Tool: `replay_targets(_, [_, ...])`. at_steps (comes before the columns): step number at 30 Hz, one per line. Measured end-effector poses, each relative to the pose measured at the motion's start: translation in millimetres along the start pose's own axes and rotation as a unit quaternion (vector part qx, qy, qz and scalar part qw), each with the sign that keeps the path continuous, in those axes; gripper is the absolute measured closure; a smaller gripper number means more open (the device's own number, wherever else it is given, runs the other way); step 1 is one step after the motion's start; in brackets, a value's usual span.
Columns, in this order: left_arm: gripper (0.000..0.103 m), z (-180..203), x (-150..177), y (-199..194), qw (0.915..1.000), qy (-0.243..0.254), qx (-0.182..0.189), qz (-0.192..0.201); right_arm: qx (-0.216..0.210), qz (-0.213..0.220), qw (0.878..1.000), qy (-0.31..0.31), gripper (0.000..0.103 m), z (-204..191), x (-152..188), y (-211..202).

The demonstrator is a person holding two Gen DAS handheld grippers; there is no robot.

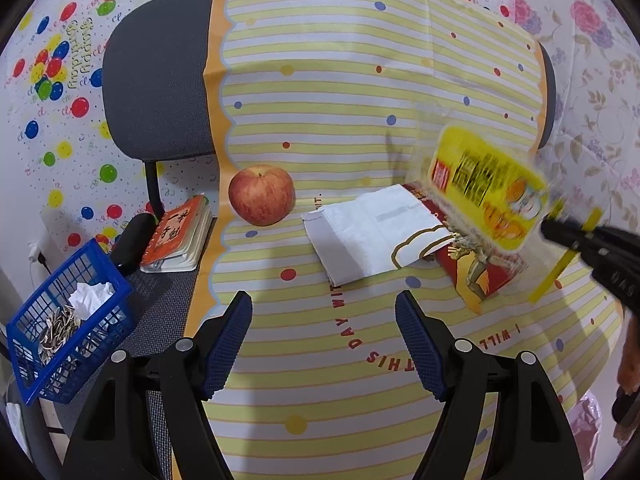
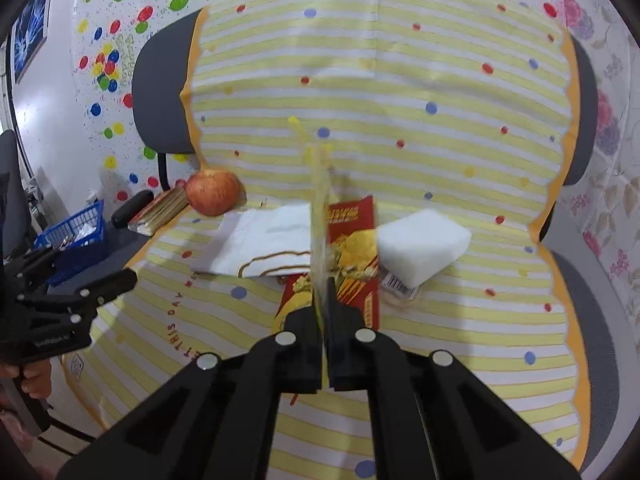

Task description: Collect trash

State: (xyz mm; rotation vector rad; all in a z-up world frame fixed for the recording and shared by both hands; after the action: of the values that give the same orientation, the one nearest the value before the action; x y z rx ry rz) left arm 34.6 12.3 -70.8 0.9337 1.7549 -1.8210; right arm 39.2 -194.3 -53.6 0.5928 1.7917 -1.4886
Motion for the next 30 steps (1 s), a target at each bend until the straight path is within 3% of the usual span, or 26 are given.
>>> replay_targets(6, [0.029, 6.3, -8.0, 17.5, 0.9998, 0.005, 0.012, -0.013, 0.053, 0.074, 0.996, 0.005, 0.102, 10.8, -20.1, -48.7])
replay_targets(15, [0.033, 16.2, -13.2, 74.5, 0.998, 0.0, 0.019, -0.061, 0.077, 0.074, 0.994, 0.026, 0.102, 35.0, -8.4, -60.1])
replay_targets(20, [0.05, 9.3, -13.8, 108.7, 0.9951, -0.021, 0.031, -0.092, 0.076, 0.068, 0.994, 0.036, 0.102, 44.2, -0.7, -57.0])
replay_targets(24, [0.078, 12.1, -19.9, 112.0, 0.9946, -0.02, 0.055, -0.086, 0.074, 0.062, 0.995, 0.038, 0.102, 47.9, 2.8, -54.2])
replay_targets(27, [0.084, 15.3, -21.0, 106.1, 0.996, 0.003, 0.051, -0.074, 0.073, 0.06, 0.995, 0.039, 0.102, 47.3, 4.4, -53.8])
replay_targets(28, [0.095, 13.2, -22.0, 99.6, 0.9966, 0.006, 0.052, -0.064, 0.073, 0.06, 0.995, 0.038, 0.102, 46.7, 5.0, -54.3])
replay_targets(30, [0.095, 8.9, -25.9, 86.3, 0.9977, 0.012, 0.045, -0.05, 0.073, 0.06, 0.995, 0.037, 0.102, 45.1, 6.1, -54.9])
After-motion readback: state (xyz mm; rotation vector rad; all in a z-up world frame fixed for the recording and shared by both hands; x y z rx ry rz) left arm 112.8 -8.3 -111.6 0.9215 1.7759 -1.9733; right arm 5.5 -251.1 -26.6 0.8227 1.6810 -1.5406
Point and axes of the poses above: each gripper's, at about its wrist camera, not at the fingertips, and y roughly the way its jaws point, z to its right, x to its underside, the point moved 3 cm from there along y, roughly the way its jaws point, and after that the axes turned 3 degrees about y, right-handed, at the moved point
